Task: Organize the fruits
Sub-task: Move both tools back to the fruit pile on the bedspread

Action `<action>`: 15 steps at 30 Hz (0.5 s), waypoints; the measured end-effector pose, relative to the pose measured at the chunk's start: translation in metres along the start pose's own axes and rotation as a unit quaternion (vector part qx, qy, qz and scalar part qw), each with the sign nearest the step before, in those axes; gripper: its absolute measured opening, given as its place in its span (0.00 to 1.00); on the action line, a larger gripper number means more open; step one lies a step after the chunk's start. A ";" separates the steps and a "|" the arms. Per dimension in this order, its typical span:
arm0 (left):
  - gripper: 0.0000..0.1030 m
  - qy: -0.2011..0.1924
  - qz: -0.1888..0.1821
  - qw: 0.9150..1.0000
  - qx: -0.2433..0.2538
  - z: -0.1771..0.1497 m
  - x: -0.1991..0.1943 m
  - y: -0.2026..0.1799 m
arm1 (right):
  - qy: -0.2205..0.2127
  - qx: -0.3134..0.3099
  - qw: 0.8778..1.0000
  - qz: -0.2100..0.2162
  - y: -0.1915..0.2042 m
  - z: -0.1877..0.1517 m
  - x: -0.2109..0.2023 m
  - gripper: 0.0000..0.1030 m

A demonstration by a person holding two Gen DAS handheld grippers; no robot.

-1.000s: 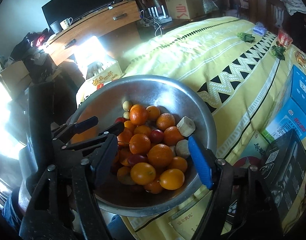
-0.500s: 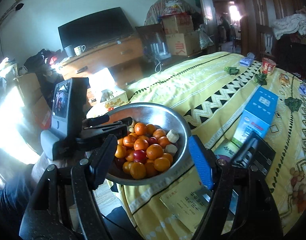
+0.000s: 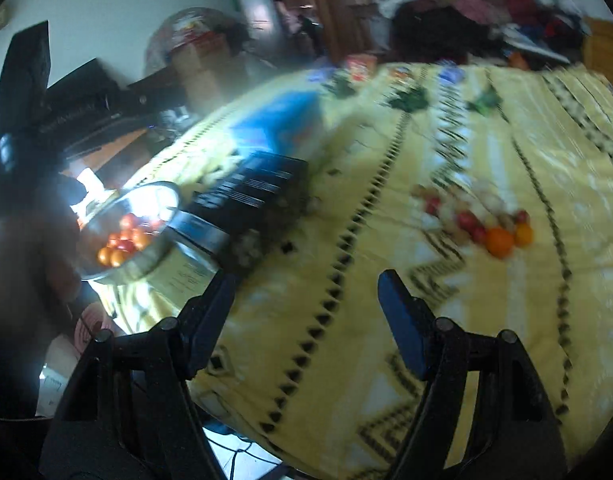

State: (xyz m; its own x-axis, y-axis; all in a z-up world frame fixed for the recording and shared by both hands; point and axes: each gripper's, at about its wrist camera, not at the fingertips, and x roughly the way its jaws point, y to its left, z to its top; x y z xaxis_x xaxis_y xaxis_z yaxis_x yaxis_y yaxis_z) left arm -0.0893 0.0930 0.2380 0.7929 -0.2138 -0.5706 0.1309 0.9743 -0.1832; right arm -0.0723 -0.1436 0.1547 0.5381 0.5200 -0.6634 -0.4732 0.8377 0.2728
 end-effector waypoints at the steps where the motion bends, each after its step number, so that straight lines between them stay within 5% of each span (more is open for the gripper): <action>1: 0.65 0.019 -0.014 1.000 -0.002 -0.002 0.021 -0.009 | 0.001 0.016 1.000 -0.008 -0.017 -0.003 -0.001 0.73; 8: 0.46 0.120 -0.043 0.991 -0.036 -0.014 0.170 -0.030 | 0.011 0.085 0.996 -0.028 -0.088 -0.020 -0.006 0.73; 15: 0.30 0.192 0.005 0.981 -0.006 -0.037 0.293 -0.028 | 0.029 0.124 0.992 -0.026 -0.136 -0.036 0.001 0.73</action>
State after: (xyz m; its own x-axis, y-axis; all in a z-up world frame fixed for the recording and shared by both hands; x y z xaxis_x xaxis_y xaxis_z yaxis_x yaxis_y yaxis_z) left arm 0.1170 0.0005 0.0466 0.5104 -0.2164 -0.8323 0.1150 0.9763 -0.1833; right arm -0.0323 -0.2631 0.0916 0.5126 0.4710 -0.7179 -0.2561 0.8819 0.3957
